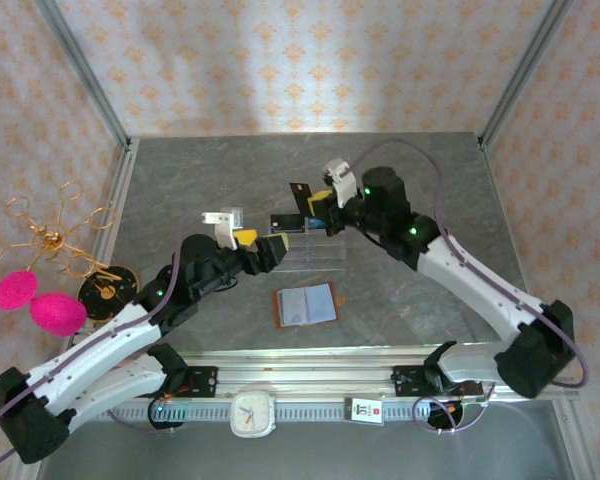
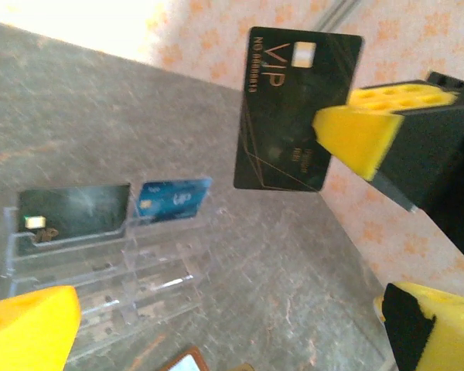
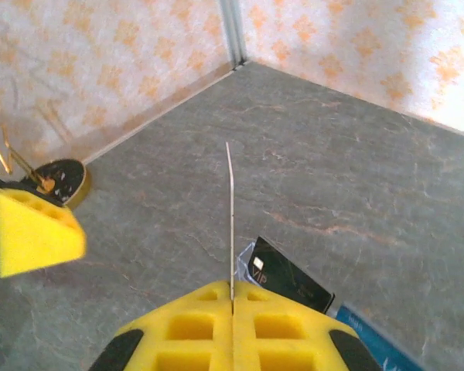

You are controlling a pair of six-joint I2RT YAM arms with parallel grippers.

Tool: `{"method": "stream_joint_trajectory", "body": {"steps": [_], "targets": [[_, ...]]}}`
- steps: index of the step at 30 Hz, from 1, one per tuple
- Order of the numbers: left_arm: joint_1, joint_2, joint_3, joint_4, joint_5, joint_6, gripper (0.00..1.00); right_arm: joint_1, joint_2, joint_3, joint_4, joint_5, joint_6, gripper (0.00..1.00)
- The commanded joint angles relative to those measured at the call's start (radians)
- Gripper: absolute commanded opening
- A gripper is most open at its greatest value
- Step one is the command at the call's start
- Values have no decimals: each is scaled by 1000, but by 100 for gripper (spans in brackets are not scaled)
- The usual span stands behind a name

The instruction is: Take the credit cards out of the card holder

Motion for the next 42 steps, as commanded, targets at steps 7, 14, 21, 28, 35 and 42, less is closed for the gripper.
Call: {"method": "stream_joint_trajectory", "body": {"steps": [7,14,21,28,35,42], "targets": [[12,-117,15,-111,-226,115,99,-8,310,412,-499,-121,-570,0],[16,-104,11,-38,-291,191,99,-9,476,627,-710,-141,-826,0],[23,-60,2,6,-357,233,99,-10,606,746,-800,-84,-968,0],[46,-17,14,-18,-344,246,99,-11,762,925,-912,-26,-1037,0],[64,-8,17,-24,-331,254,99,-18,783,925,-895,-28,-1058,0],[79,-7,8,-16,-312,247,99,-22,784,883,-859,-12,-1039,0]]}}
